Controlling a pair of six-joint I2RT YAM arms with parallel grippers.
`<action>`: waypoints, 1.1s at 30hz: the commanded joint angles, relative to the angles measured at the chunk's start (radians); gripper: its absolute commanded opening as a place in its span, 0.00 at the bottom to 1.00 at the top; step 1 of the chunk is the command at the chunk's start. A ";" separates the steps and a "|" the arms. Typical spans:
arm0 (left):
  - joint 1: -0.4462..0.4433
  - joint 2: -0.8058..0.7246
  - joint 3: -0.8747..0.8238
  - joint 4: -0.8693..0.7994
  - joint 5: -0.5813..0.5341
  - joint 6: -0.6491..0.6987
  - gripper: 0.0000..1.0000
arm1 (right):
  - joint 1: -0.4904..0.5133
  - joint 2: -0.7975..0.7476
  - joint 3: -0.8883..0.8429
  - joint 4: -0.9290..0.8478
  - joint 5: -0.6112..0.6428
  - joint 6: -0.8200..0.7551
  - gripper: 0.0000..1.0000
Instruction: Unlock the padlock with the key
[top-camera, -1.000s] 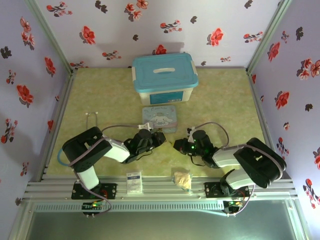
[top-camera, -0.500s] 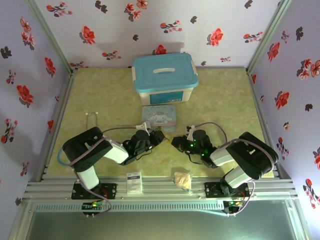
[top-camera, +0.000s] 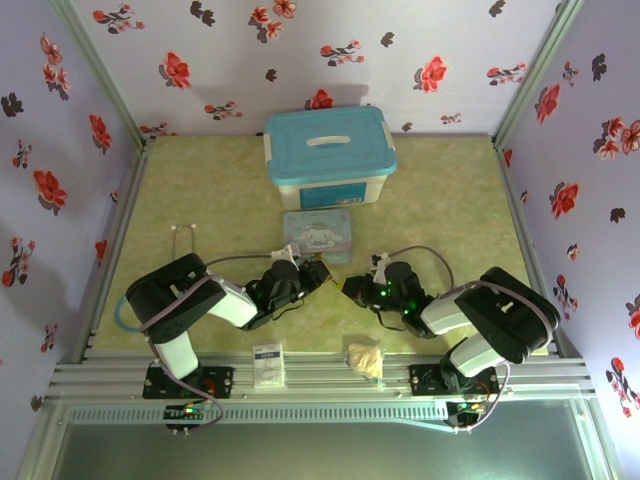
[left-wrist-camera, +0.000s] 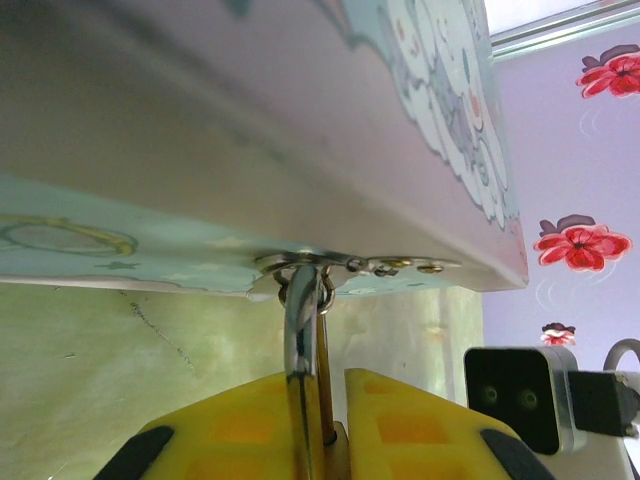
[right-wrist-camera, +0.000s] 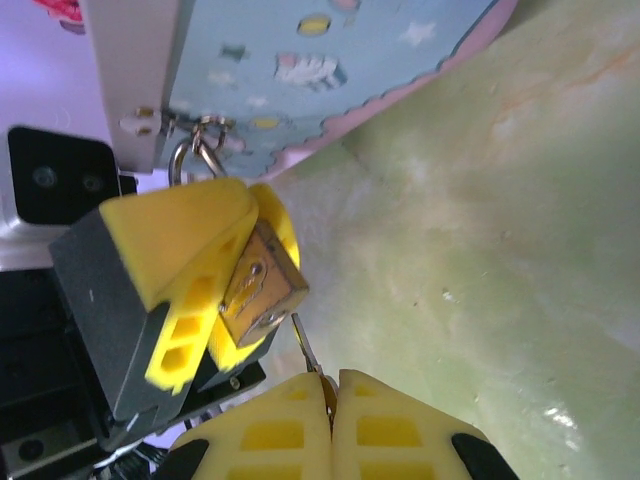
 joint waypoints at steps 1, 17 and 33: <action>0.011 0.011 0.019 0.081 -0.039 -0.025 0.00 | 0.029 -0.008 0.003 0.024 0.013 -0.012 0.00; 0.000 -0.007 0.032 0.071 -0.011 0.001 0.00 | 0.000 0.258 -0.026 0.446 0.034 0.120 0.00; -0.004 0.068 0.012 0.168 -0.019 -0.051 0.00 | -0.004 0.228 -0.038 0.447 0.056 0.071 0.00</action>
